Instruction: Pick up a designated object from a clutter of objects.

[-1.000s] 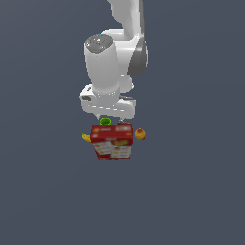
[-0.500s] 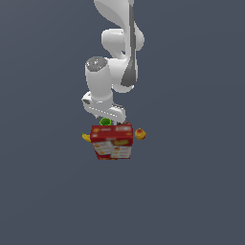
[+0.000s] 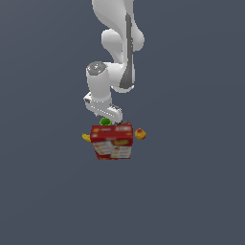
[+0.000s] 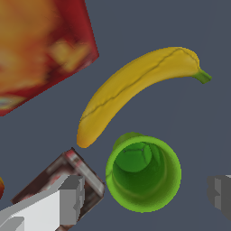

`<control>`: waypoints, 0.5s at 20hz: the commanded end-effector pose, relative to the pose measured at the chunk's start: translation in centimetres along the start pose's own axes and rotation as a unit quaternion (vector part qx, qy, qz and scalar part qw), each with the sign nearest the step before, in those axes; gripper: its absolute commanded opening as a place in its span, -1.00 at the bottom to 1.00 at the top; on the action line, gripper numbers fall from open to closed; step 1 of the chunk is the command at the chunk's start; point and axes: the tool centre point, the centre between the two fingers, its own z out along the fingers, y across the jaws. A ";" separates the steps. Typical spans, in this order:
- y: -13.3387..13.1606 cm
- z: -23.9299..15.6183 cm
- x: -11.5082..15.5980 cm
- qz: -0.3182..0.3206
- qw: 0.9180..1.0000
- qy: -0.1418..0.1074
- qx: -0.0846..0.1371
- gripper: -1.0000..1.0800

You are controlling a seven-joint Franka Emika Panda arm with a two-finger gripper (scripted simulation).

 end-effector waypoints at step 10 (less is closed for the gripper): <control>0.3 1.1 -0.3 0.006 1.000 0.000 -0.001 0.92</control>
